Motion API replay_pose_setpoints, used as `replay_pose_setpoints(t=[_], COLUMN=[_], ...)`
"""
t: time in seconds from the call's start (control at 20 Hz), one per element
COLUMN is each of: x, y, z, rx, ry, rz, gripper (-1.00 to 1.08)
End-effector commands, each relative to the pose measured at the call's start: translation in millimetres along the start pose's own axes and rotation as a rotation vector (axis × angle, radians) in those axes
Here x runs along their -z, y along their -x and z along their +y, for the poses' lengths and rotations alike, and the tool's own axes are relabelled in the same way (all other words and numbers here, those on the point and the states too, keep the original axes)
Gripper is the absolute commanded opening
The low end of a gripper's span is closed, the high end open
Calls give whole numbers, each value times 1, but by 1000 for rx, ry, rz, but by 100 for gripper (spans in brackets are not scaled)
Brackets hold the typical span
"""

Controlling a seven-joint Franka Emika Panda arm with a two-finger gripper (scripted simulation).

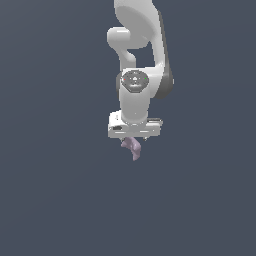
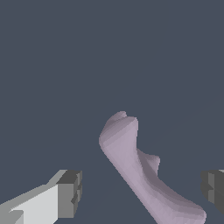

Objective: Pick up the object and move it to a goal position.

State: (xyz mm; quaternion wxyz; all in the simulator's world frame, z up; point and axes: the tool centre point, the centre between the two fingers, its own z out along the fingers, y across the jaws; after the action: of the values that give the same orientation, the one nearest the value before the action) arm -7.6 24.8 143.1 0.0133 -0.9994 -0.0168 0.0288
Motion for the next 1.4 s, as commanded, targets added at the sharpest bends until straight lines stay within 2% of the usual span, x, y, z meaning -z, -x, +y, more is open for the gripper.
replay_pose_setpoints(t=[0.0,0.3,0.65,1.35], x=[0,0,0,1], y=[0,1,3,11], z=[-2,0,2,10], rx=[1,21,109,451], ry=[-3,-1,4,28], rz=[-1,1,9,35], gripper=[100,100,100,100])
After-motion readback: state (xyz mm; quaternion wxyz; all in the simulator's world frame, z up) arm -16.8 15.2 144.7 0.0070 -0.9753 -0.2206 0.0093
